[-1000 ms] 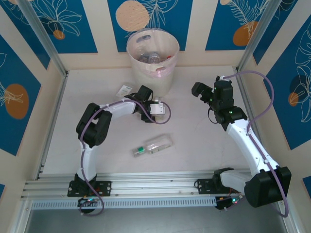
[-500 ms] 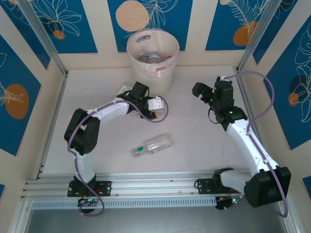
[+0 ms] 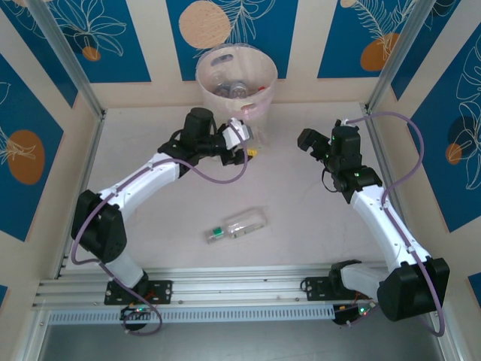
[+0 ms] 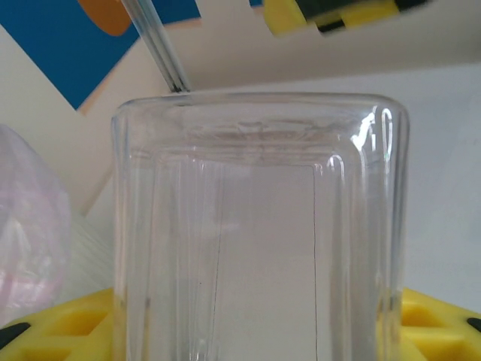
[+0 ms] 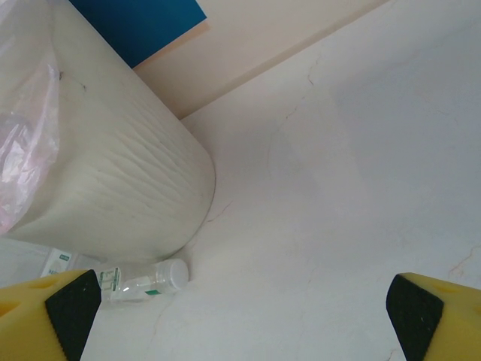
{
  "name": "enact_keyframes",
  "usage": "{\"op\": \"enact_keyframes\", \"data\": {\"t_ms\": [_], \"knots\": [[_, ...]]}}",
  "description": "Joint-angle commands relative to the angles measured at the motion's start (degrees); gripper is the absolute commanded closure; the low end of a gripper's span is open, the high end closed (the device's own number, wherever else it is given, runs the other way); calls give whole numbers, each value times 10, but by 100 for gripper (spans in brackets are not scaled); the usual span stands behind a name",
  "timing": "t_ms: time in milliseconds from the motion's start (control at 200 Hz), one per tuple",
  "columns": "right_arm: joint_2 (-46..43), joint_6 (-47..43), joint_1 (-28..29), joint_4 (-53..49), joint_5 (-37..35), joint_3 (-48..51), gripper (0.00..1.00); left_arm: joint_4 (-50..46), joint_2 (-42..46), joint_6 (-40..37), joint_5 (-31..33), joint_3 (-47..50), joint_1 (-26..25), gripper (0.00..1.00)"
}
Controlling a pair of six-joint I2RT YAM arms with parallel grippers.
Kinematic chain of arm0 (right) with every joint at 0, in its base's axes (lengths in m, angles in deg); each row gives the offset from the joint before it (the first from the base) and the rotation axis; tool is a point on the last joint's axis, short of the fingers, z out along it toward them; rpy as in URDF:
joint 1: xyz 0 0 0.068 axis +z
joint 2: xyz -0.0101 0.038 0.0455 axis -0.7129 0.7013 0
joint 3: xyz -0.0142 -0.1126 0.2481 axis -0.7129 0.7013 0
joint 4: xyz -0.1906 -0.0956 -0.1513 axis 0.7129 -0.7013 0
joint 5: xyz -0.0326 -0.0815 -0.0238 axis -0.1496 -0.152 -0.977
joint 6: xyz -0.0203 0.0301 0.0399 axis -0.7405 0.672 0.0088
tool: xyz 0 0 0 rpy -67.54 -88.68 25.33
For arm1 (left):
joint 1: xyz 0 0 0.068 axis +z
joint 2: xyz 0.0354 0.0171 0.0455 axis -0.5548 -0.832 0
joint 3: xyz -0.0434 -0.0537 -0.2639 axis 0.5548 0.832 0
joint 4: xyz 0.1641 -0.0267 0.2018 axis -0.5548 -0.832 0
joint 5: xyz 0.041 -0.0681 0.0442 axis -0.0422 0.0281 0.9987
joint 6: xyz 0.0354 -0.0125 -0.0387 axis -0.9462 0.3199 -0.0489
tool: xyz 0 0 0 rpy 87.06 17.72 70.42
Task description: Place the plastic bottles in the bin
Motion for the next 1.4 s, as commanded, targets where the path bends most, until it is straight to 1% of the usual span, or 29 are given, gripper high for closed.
{"op": "enact_keyframes", "data": {"t_ms": [0, 95, 140, 205, 310, 385, 430, 515, 605, 665, 710, 750, 815, 835, 890, 935, 1015, 1130, 1180, 1260, 1320, 1340, 1360, 1395], "knots": [[-16, 9, -4, 14, 5, 6, 0, 60, 9, 89, -29, -48, -2, 100], [-24, -1, -3, 27, 18, 12, 0, 98, 8, 151, -21, -74, 0, 100], [-29, -8, -4, 40, 33, 18, 0, 111, 6, 177, 4, -88, 0, 100], [-37, -19, -4, 57, 63, 24, 0, 114, -2, 207, 59, -114, 0, 100], [-45, -32, -4, 77, 113, 26, 1, 94, -28, 215, 165, -163, 0, 100], [-49, -46, -4, 88, 153, 26, 0, 102, -47, 225, 249, -189, 1, 100], [-49, -53, -4, 92, 170, 25, 0, 104, -60, 231, 288, -207, 5, 100], [-48, -59, -2, 94, 181, 23, 0, 112, -86, 243, 331, -244, 12, 100], [-45, -58, -1, 96, 172, 24, 0, 117, -123, 241, 343, -301, 21, 100], [-43, -56, -1, 97, 165, 24, 0, 105, -161, 231, 358, -361, 24, 100], [-41, -54, -1, 96, 161, 25, 0, 76, -202, 219, 386, -427, 25, 100], [-38, -54, -1, 95, 160, 25, 0, 26, -247, 205, 417, -511, 26, 100], [-35, -57, 0, 90, 156, 22, 0, -88, -344, 175, 455, -694, 27, 100], [-34, -59, 0, 88, 154, 22, 0, -98, -363, 165, 459, -729, 29, 100], [-32, -65, 0, 82, 146, 19, 0, -49, -353, 163, 450, -682, 40, 100], [-31, -71, 0, 79, 139, 17, 0, -38, -359, 152, 446, -682, 49, 100], [-27, -77, -1, 80, 130, 15, 0, -4, -360, 107, 415, -656, 64, 99], [-14, -73, -1, 90, 130, 10, 0, 51, -366, 88, 357, -619, 91, 93], [-6, -70, -1, 91, 132, 5, 0, 67, -372, 84, 340, -610, 99, 92], [12, -62, -1, 88, 139, -4, 0, 80, -387, 91, 329, -607, 107, 84], [23, -59, 0, 85, 145, -11, 0, 91, -397, 99, 313, -607, 112, 68], [25, -59, 1, 84, 146, -13, 0, 93, -400, 101, 301, -608, 114, 61], [29, -59, 1, 82, 147, -16, 0, 94, -401, 101, 290, -608, 115, 52], [33, -57, 2, 79, 148, -20, 0, 94, -402, 102, 268, -608, 116, 31]]}}
